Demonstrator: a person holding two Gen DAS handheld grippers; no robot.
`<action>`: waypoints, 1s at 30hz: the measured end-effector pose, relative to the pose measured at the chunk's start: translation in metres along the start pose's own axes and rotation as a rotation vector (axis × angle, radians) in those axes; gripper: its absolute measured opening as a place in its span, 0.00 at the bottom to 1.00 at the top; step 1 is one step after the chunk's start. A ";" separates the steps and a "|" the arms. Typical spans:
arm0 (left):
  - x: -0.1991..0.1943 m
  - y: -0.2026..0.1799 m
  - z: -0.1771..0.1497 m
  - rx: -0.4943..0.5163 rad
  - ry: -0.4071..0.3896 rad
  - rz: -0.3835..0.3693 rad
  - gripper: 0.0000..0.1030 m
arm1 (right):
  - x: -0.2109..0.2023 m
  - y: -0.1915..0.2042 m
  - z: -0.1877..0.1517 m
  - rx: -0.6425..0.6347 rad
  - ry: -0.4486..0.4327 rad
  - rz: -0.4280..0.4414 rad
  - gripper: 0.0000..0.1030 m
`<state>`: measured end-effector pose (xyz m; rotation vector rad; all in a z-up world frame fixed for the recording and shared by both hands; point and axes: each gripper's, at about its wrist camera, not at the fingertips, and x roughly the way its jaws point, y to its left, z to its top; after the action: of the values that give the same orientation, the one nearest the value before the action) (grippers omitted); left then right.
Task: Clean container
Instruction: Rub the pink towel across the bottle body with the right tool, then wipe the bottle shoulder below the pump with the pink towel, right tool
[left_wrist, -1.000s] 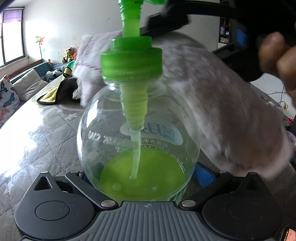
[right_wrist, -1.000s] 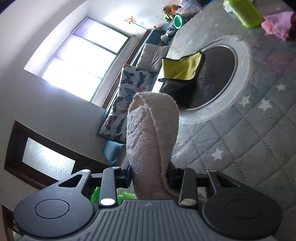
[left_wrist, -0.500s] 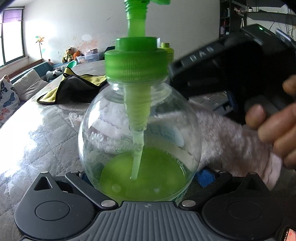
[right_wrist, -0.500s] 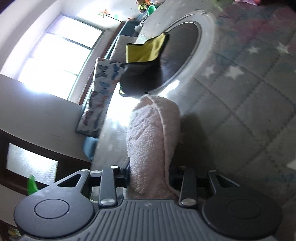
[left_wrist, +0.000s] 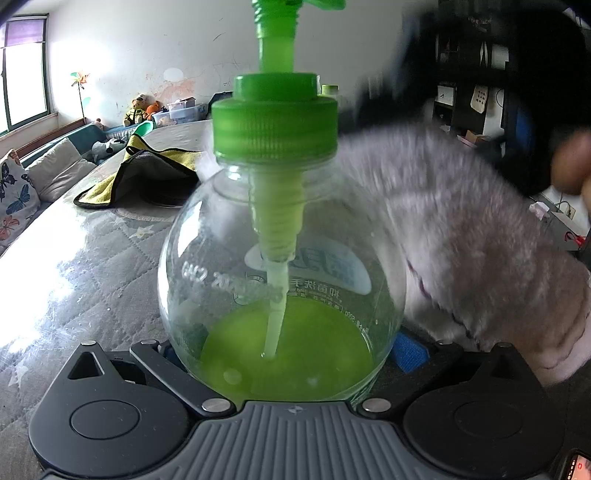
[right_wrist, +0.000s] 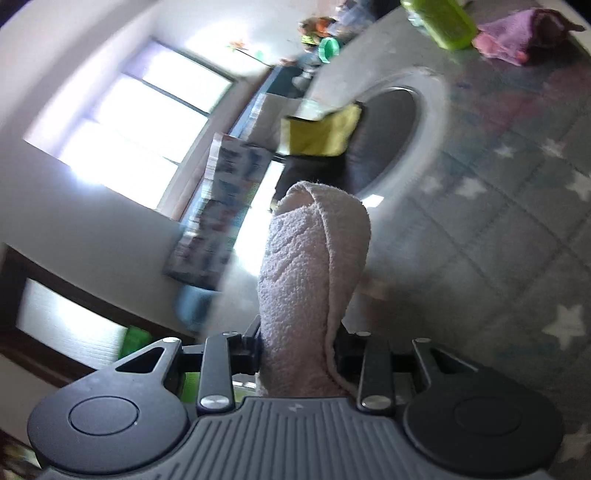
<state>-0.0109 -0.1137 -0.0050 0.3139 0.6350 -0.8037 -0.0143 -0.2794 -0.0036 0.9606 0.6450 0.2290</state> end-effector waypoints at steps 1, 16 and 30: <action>0.000 0.000 0.000 0.000 0.000 0.000 1.00 | -0.001 0.003 0.003 0.003 0.002 0.033 0.33; -0.005 -0.008 -0.003 -0.003 0.000 -0.003 1.00 | 0.028 -0.024 0.000 0.084 0.066 -0.012 0.33; -0.009 -0.004 -0.004 -0.003 0.000 -0.002 1.00 | 0.001 0.003 0.000 -0.003 0.028 -0.002 0.33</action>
<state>-0.0204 -0.1097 -0.0028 0.3107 0.6363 -0.8051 -0.0136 -0.2771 -0.0015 0.9554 0.6712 0.2422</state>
